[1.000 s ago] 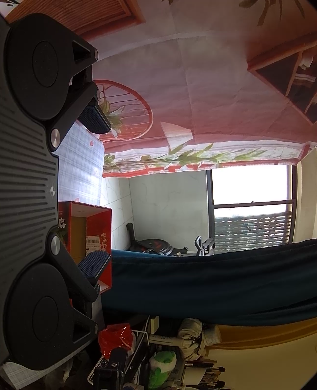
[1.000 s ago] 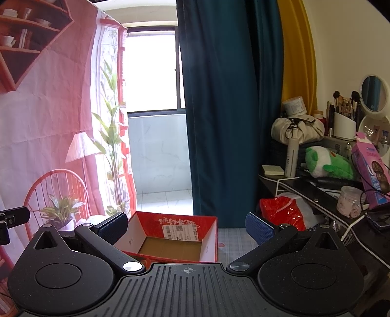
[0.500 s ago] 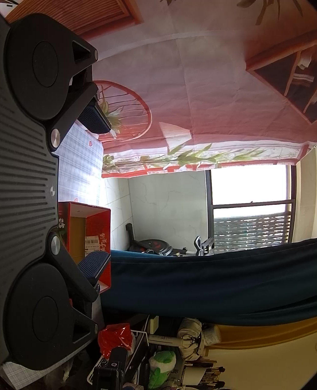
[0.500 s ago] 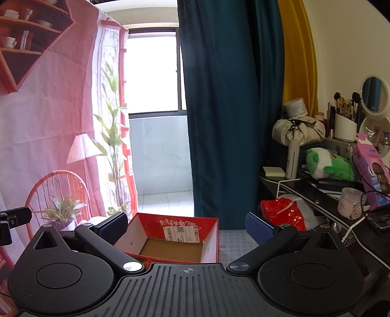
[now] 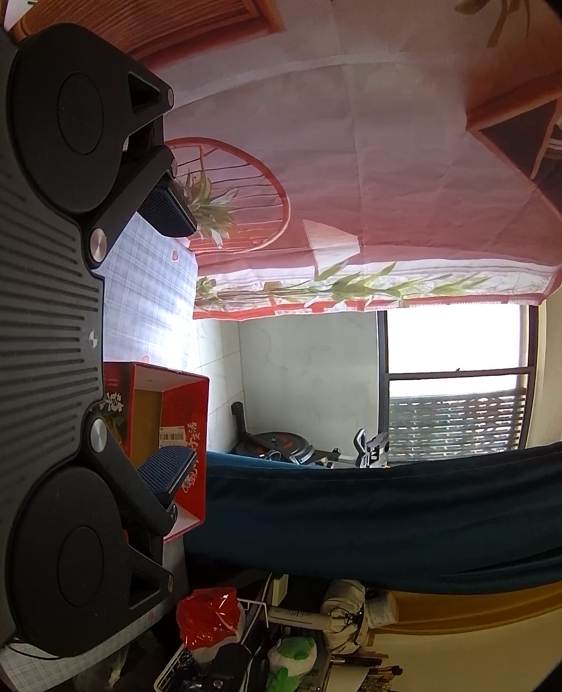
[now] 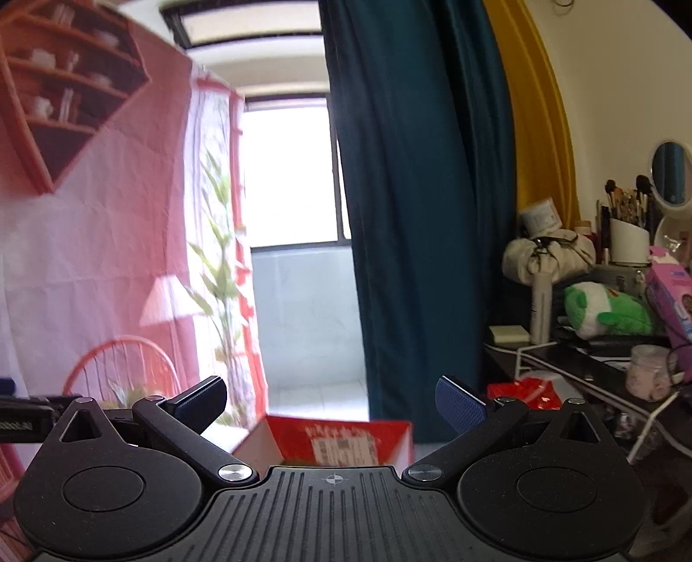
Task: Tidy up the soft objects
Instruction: 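Lower the right tool and grasp the blue-and-white packaged bag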
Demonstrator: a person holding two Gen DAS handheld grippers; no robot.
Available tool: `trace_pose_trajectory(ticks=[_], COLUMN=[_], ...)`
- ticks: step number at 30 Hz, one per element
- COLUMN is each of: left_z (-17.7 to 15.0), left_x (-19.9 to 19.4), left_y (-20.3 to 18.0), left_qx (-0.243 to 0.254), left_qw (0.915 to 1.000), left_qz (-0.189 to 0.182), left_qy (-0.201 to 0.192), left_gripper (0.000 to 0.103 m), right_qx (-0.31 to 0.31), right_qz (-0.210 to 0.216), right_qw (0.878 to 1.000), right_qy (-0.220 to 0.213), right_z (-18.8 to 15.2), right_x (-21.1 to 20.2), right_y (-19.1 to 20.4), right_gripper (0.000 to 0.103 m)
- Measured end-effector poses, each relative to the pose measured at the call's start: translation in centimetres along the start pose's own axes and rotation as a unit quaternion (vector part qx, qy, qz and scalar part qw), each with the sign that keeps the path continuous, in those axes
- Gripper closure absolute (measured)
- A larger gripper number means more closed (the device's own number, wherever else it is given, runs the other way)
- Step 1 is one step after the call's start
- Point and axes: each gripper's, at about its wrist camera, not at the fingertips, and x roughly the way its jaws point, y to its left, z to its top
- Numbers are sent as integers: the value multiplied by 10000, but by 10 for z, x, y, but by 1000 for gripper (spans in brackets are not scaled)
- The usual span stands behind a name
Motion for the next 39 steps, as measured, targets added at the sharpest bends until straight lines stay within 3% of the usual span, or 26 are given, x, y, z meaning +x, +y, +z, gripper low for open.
trace_pose_trajectory(ticks=[3,8,15,20,24,29,33,39], left_z=[-15,-43,-90,-124,-144,-158,-161,-170], left_x=[15,47,99,134,151,153,149,152], left_y=[1,-3,4,-2,-7,-15,-20,-23], left_qx=[-104,66,-270,-272,-279,-201,-301,-570], left_qw=[9999,9999,9938,9845,9738,9649,9558,9416], left_qz=[86,-76,-681,-865,-1164,-1446,-1791,-2142], left_qy=[-74,-91,841,1501,1934,2185,2313,2533], left_gripper=[0,0,0,2,15,34,35,57], right_qx=[190,414,324,117,-81,-42,-36,3], right_qz=[246,68,196,291,249,498,701,866], right_qw=[9989,9991,9892,9802,9710,9648,9596,9538], right_qy=[-343,97,1419,1953,2377,2580,2725,2878], right_z=[-22,-58,-122,-176,-206,-214,-215,-218], right_x=[7,37,88,111,122,121,119,119], right_y=[-12,-22,-27,-23,-20,-23,-22,-19], right_gripper=[0,0,0,1,24,37,53,63])
